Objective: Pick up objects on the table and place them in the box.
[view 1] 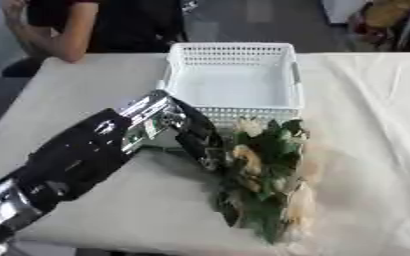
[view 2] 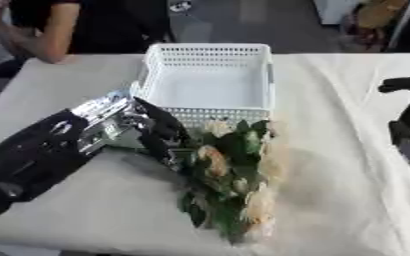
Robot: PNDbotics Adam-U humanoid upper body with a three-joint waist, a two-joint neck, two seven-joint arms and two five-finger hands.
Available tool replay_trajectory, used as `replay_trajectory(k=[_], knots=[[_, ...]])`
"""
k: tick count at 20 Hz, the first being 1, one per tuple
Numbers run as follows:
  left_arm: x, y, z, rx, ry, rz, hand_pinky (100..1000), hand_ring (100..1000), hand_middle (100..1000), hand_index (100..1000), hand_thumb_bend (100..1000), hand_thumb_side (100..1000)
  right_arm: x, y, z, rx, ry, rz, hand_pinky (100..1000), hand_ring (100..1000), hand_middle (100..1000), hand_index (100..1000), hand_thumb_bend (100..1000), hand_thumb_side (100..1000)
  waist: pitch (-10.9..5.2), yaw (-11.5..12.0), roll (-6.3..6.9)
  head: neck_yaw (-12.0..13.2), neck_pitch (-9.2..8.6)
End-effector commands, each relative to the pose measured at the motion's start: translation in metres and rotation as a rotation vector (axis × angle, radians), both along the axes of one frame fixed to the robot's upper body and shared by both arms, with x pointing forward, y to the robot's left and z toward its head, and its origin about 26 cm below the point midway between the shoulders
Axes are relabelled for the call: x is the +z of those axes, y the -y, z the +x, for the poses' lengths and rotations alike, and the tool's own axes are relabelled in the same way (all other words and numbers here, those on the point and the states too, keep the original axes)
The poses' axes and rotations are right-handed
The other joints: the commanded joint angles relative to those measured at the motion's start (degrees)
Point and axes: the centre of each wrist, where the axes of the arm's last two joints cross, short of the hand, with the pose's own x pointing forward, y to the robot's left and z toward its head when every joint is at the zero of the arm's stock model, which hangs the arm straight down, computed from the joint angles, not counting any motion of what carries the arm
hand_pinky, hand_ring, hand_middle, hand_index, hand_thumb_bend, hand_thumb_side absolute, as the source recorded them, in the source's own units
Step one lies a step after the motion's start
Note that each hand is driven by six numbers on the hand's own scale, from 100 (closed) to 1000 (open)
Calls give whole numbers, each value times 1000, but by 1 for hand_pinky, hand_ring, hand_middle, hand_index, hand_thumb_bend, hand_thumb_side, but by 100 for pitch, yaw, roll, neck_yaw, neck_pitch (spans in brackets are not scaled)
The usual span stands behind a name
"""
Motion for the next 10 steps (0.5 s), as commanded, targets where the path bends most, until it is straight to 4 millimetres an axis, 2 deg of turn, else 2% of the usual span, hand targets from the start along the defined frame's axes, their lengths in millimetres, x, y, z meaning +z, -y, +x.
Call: replay_trajectory(k=[1,4,5,6,7,8,9,10], knots=[[-2,-9,5,26,-21,-13,919,852,847,993,1000,1000,12,-4,-1,18,44,0,520,527,845,936,100,335,-32,-19,-29,86,-5],[-10,-14,6,47,-56,-34,889,819,828,982,1000,1000,13,-5,-1,21,47,3,520,527,845,936,100,335,-23,-36,-32,116,-5],[-13,-16,7,56,-71,-46,845,777,801,963,1000,1000,13,-6,-1,22,48,4,519,526,845,936,100,336,-18,-43,-35,125,-5],[-17,-18,7,69,-87,-60,838,771,795,956,1000,1000,14,-6,-1,22,49,6,519,526,845,936,100,337,-14,-49,-38,130,-5],[-20,-21,8,84,-103,-76,783,725,757,908,1000,986,14,-6,-1,22,50,7,519,526,845,936,100,338,-9,-52,-42,133,-5],[-22,-23,9,101,-117,-94,783,725,757,908,1000,986,14,-6,-1,22,50,9,519,526,845,936,100,338,-6,-53,-47,135,-5],[-23,-26,10,120,-128,-111,742,680,699,845,864,946,14,-6,-1,21,50,10,519,526,845,936,100,338,-3,-54,-51,134,-5],[-24,-28,11,142,-135,-128,747,686,706,852,882,951,15,-6,-1,19,51,11,519,526,845,936,100,338,0,-54,-55,132,-5]])
